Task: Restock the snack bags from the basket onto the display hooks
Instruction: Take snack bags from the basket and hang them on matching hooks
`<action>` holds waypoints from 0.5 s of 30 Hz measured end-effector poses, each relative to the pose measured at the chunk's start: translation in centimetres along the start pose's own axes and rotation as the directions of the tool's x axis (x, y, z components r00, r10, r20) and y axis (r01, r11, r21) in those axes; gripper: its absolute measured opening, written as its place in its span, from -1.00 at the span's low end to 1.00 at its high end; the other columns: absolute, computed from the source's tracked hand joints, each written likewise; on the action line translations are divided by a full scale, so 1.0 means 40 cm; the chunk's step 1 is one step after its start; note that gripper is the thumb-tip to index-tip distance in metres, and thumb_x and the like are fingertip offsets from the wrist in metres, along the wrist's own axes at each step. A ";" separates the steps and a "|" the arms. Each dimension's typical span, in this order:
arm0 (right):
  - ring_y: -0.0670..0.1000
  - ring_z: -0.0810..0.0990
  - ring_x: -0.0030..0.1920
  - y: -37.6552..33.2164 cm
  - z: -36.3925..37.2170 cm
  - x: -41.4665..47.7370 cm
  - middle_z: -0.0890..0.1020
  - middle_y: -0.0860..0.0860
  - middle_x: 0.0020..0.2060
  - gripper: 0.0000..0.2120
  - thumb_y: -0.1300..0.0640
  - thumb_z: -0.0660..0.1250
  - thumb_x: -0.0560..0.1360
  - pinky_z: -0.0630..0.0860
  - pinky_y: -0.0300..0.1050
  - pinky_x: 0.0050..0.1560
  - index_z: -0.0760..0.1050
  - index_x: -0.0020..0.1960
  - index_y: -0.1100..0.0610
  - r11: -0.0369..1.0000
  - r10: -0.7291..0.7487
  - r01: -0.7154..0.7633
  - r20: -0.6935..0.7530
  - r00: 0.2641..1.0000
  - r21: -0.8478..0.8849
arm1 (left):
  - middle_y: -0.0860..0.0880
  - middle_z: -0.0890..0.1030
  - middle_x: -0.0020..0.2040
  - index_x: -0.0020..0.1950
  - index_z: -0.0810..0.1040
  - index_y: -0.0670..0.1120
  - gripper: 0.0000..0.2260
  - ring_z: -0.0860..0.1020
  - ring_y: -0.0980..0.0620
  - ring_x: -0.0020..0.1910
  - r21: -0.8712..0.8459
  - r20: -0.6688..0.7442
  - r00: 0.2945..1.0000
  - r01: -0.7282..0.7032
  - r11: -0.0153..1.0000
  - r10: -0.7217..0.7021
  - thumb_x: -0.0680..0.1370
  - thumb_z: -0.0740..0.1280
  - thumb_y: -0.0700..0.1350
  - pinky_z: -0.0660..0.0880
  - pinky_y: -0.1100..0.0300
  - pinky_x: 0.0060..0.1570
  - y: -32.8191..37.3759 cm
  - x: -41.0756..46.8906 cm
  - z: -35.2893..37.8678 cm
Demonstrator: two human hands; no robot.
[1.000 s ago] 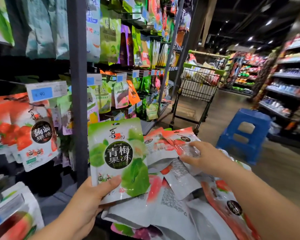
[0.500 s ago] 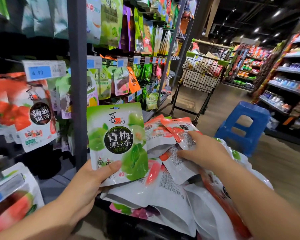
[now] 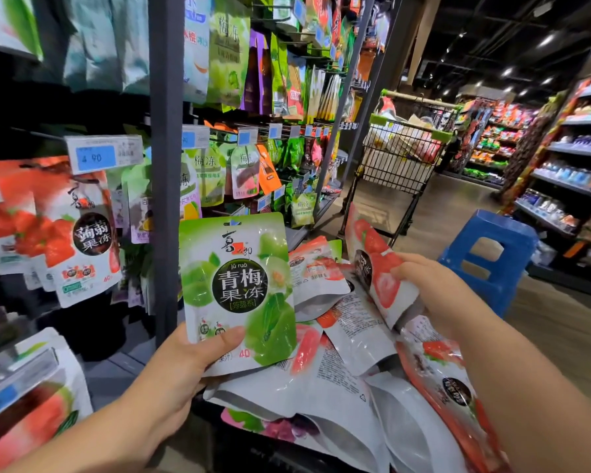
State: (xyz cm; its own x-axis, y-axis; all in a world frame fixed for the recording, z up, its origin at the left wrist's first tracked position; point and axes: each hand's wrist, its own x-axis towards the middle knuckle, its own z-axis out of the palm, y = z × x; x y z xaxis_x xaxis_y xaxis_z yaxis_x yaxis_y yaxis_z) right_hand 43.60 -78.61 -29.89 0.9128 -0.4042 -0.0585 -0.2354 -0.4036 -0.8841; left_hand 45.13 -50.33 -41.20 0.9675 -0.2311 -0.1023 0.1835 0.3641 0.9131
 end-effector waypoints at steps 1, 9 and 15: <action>0.19 0.65 -0.04 -0.008 -0.011 0.002 0.66 0.14 0.01 -0.71 0.29 0.21 0.58 0.59 0.08 -0.14 0.57 0.18 0.00 0.998 0.031 -0.032 0.018 0.999 0.050 | -0.19 0.71 0.03 0.06 0.67 -0.07 -0.62 0.66 -0.28 0.03 -0.003 0.000 1.000 0.007 1.000 -0.007 0.25 0.51 -0.13 0.41 -0.23 0.21 -0.001 0.001 -0.001; 0.19 0.64 0.07 -0.054 -0.021 0.014 0.65 0.14 0.11 -0.70 0.17 0.13 0.65 0.58 0.15 0.14 0.47 0.33 0.01 0.922 0.037 -0.029 0.012 0.999 -0.387 | -0.16 0.71 0.04 0.14 0.62 -0.08 -0.50 0.69 -0.19 0.01 0.024 0.018 1.000 0.025 0.999 -0.025 0.22 0.59 -0.21 0.51 -0.17 0.19 0.004 -0.001 0.000; 0.02 0.57 -0.12 -0.040 -0.002 0.011 0.64 0.00 -0.06 -0.63 -0.23 0.35 0.51 0.56 -0.06 -0.10 0.51 0.10 0.04 0.601 -0.077 0.015 -0.040 0.996 -0.799 | -0.15 0.72 0.01 0.11 0.63 -0.08 -0.58 0.67 -0.23 0.02 0.038 -0.002 1.000 0.031 0.999 -0.031 0.26 0.53 -0.18 0.42 -0.25 0.23 0.009 -0.003 0.003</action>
State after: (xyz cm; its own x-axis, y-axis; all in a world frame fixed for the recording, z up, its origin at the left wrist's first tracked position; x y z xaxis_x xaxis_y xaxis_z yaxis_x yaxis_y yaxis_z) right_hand 44.35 -78.20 -28.45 0.9143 -0.4040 0.0283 -0.3946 -0.9045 -0.1620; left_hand 45.07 -50.27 -40.81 0.9617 -0.2407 -0.1311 0.2065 0.3221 0.9239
